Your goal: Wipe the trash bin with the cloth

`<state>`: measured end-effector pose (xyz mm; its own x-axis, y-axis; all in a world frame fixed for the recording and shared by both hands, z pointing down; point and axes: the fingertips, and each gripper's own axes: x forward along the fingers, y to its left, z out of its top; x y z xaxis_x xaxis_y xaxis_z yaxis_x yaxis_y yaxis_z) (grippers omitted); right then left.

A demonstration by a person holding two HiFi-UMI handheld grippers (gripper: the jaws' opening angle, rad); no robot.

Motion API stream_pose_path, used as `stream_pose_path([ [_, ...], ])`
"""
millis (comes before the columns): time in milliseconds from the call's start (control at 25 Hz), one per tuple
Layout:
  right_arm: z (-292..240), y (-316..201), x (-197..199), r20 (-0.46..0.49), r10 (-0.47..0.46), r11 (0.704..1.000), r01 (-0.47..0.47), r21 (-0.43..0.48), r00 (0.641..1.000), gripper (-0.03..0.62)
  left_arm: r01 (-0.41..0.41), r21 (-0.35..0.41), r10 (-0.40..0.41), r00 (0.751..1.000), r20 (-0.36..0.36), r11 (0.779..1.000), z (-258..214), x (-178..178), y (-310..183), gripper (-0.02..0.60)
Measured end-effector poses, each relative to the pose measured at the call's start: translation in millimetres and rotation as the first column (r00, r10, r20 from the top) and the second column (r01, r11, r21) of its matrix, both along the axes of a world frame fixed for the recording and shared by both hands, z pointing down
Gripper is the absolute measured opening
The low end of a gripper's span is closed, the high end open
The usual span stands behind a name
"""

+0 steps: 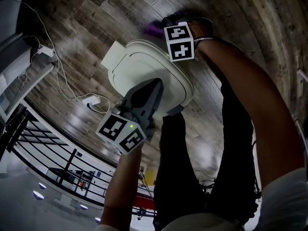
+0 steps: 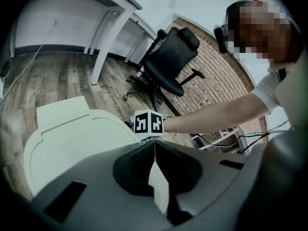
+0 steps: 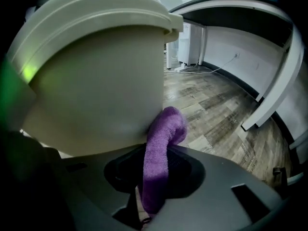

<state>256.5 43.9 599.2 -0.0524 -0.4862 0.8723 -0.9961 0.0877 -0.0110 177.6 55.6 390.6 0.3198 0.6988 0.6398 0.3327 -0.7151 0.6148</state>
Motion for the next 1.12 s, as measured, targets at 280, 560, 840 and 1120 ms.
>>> stream_pose_path([
  [280, 13, 20, -28, 0.015, -0.037, 0.999, 0.037, -0.024, 0.999, 0.095, -0.014, -0.007, 0.014, 1.000, 0.000, 1.000, 2, 0, 10, 0.005],
  [560, 24, 44, -71, 0.036, -0.095, 0.994, 0.097, -0.058, 0.995, 0.095, -0.027, 0.000, 0.027, 1.000, 0.005, 1.000, 5, -7, 17, 0.005],
  [840, 39, 72, -123, 0.078, -0.130, 0.986, 0.137, -0.097, 0.988, 0.095, -0.053, 0.004, 0.053, 0.999, 0.010, 0.999, 7, -14, 29, 0.005],
  [1120, 49, 88, -160, 0.112, -0.122, 0.985, 0.134, -0.107, 0.986, 0.095, -0.083, 0.010, 0.082, 0.997, 0.012, 0.997, 11, -20, 43, 0.005],
])
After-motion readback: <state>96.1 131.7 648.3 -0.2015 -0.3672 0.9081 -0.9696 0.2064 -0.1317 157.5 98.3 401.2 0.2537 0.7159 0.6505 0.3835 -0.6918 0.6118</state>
